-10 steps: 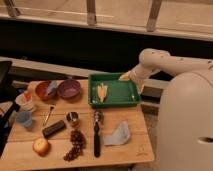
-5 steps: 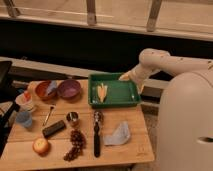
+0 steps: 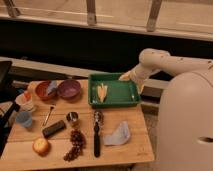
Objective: Wipe purple bowl with brush
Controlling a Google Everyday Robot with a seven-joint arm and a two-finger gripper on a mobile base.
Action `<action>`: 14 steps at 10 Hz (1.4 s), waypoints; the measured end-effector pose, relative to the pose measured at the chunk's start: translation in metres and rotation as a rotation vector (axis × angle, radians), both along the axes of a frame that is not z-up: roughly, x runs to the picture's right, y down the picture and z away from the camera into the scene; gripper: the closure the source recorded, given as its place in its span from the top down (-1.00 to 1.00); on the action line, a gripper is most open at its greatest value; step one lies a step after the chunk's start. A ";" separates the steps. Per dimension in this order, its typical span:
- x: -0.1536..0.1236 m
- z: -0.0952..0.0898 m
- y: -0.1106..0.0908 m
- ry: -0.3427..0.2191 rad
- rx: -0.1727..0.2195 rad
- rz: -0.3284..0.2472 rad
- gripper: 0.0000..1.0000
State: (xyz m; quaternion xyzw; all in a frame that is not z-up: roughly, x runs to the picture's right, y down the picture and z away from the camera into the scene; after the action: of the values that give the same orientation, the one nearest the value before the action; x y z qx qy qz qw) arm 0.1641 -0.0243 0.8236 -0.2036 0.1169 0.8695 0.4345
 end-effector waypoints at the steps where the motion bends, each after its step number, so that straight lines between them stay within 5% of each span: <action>1: 0.000 0.000 0.000 0.000 0.000 0.000 0.60; 8: 0.000 -0.001 -0.001 0.000 0.001 -0.003 0.60; 11: -0.024 -0.017 0.001 -0.076 -0.012 -0.076 0.60; 14: -0.063 -0.033 0.032 -0.158 -0.056 -0.159 0.60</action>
State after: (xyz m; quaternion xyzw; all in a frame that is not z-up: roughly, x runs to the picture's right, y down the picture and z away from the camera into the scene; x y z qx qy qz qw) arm 0.1011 0.0076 0.7903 -0.2736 0.1225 0.8100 0.5041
